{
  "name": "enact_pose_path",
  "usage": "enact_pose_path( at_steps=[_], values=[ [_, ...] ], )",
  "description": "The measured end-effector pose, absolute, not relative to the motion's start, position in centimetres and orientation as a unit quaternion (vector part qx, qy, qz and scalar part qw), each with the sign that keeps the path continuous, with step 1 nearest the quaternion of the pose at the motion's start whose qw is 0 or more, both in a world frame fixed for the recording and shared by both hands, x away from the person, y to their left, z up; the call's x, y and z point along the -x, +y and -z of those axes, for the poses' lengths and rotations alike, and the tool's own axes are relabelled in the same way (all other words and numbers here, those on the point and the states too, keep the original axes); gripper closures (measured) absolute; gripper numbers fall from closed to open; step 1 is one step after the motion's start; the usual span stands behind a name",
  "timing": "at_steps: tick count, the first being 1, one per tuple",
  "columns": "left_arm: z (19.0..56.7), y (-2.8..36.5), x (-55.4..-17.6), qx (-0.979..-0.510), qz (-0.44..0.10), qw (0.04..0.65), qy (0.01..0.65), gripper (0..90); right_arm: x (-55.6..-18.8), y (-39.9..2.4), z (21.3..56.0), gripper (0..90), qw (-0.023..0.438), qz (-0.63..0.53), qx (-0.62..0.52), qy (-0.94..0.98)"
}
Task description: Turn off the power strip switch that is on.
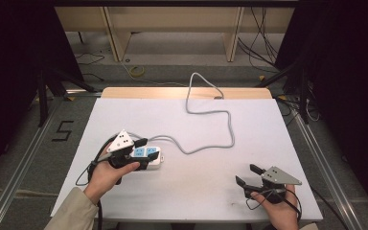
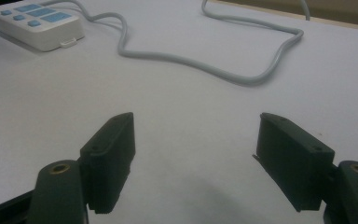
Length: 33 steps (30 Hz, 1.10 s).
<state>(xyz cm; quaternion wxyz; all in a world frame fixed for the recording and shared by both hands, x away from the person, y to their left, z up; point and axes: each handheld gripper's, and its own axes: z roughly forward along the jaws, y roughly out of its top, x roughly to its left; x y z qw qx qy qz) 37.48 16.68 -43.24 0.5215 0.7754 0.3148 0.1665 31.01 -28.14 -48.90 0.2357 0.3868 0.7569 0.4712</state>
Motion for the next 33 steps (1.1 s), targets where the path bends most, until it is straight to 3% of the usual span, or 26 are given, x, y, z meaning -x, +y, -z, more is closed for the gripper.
enact_pose_path(
  at_steps=[33],
  values=[
    [46.2, 18.6, -34.1, -0.796, -0.234, 0.464, 0.309, 28.7, -31.0, -28.0, 48.9, 28.1, 0.232, -0.468, -0.378, 0.764]
  ],
)
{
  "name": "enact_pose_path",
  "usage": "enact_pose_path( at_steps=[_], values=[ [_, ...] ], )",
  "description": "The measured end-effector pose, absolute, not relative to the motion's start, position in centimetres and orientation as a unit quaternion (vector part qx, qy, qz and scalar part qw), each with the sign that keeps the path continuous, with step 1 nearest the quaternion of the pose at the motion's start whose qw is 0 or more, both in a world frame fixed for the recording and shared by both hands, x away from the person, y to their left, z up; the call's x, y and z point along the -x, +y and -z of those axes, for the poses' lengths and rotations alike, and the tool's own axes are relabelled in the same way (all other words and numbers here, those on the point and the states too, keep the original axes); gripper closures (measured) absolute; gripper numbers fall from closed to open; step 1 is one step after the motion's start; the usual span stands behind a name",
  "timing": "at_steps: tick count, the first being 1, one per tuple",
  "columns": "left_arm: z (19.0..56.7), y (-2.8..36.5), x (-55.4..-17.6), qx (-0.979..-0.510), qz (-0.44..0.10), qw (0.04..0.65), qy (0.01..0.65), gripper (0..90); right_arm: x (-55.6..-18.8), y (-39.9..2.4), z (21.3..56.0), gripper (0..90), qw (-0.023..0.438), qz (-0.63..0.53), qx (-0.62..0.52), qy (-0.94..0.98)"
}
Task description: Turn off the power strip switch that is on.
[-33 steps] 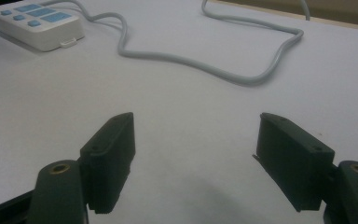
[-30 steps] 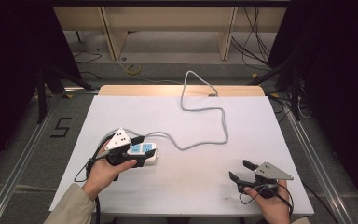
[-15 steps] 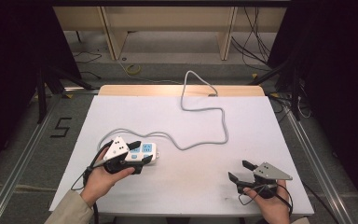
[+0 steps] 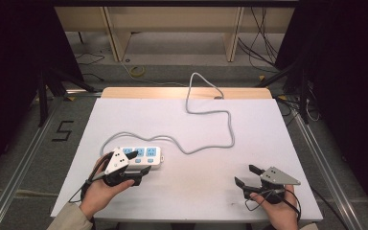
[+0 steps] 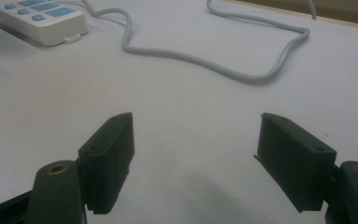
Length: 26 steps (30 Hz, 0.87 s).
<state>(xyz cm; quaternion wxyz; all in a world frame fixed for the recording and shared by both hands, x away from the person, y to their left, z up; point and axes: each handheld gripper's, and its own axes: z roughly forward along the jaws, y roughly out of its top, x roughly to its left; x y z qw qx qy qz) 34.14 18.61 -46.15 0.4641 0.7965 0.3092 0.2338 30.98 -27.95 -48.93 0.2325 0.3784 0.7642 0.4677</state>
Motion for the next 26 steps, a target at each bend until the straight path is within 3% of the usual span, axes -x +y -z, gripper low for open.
enact_pose_path(
  at_steps=[26],
  values=[
    [47.7, 20.1, -32.8, -0.791, -0.242, 0.454, 0.330, 29.2, -30.9, -28.1, 48.9, 27.9, 0.235, -0.463, -0.378, 0.767]
  ],
)
